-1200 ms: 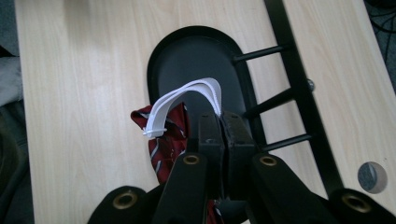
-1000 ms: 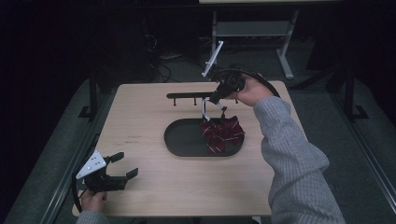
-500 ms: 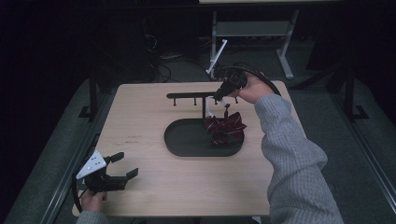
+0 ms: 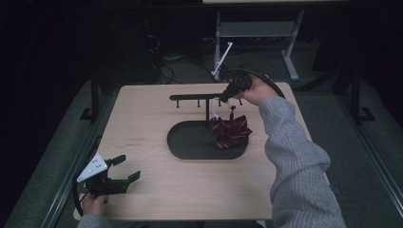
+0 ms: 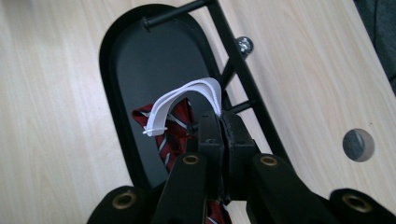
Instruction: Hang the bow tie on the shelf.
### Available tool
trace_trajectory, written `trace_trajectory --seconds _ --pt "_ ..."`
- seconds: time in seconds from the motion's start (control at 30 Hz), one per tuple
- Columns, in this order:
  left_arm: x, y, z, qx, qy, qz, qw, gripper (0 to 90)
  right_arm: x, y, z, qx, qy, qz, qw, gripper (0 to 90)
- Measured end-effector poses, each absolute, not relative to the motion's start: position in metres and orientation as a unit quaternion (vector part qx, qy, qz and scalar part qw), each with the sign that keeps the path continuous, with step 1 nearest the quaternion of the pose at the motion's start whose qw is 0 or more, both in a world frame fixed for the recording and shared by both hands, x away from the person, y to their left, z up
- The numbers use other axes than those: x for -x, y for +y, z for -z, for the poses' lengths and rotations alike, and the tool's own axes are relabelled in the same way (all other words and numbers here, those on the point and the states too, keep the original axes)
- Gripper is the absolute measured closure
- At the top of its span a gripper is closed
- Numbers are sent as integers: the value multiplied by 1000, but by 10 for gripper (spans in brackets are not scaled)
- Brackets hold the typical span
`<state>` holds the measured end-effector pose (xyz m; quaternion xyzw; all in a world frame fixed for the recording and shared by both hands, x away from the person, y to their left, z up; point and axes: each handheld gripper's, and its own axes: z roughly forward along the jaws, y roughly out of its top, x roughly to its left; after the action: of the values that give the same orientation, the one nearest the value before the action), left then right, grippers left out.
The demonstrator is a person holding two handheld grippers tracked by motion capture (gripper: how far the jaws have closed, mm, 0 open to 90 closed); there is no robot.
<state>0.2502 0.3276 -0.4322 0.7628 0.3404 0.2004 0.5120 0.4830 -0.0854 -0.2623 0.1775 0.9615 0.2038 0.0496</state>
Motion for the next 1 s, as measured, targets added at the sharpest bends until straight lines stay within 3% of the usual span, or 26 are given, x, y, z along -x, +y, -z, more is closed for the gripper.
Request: trace_trajectory --seconds 1.0 --pt "-249 327 432 -763 342 -199 512 131 -486 -91 266 -196 958 -200 55 824"
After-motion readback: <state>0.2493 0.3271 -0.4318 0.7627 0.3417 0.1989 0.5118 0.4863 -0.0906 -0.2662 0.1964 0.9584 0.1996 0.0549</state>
